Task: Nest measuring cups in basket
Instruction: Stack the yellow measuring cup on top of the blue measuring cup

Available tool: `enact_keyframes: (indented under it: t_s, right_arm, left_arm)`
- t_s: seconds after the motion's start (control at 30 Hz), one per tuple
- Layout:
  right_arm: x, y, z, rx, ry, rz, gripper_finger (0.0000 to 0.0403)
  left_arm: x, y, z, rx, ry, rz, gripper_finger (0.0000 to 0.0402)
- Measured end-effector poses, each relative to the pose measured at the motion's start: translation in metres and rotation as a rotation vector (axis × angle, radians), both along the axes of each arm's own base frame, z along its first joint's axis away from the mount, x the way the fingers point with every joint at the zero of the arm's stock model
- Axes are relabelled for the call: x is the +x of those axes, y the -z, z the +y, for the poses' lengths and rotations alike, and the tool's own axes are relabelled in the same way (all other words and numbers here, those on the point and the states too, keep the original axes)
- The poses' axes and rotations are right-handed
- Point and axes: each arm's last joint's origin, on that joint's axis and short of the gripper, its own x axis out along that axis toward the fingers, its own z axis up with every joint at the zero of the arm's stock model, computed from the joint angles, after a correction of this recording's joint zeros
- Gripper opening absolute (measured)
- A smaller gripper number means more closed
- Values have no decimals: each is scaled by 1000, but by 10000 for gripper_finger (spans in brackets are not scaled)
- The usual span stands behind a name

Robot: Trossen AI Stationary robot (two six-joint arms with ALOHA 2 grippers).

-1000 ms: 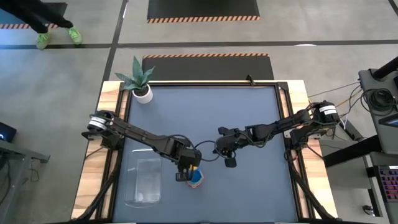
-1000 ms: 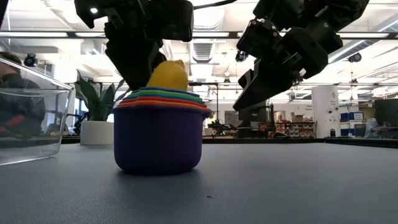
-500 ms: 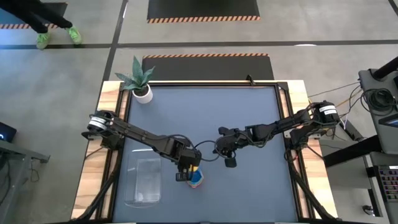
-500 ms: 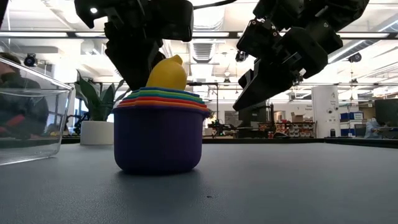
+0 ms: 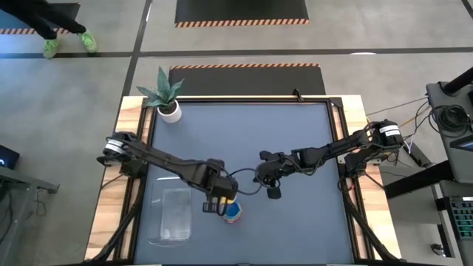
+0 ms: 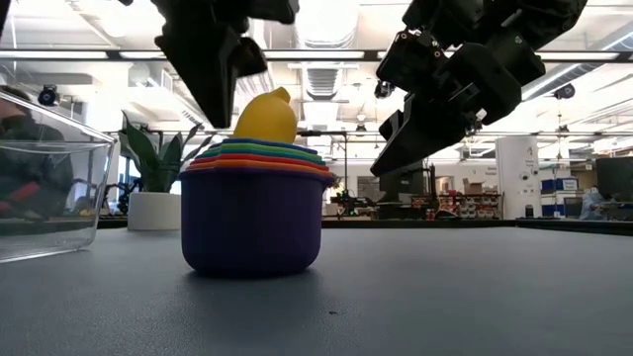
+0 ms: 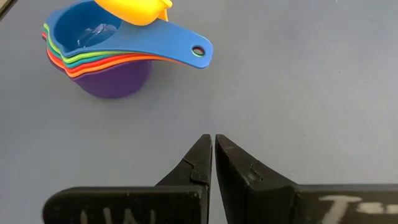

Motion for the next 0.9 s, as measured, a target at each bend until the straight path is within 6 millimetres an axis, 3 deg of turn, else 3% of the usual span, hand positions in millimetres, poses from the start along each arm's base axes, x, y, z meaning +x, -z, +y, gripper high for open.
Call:
enact_keyframes:
  t_s: [0.3,0.53,0.7,0.9]
  right_arm:
    - [2,-3,0,-30,-26,-48,9]
    - [7,-10,0,-51,-44,-114,9]
    - [10,-17,1,-60,-51,-138,9]
    - [13,-21,0,-99,-74,-161,9]
  left_arm:
    - [-13,-15,-25,235,130,-53,0]
    - [-13,-10,-44,198,142,-143,0]
    - [-13,-13,-47,191,74,-178,2]
    - [-12,-22,-55,122,29,-263,42]
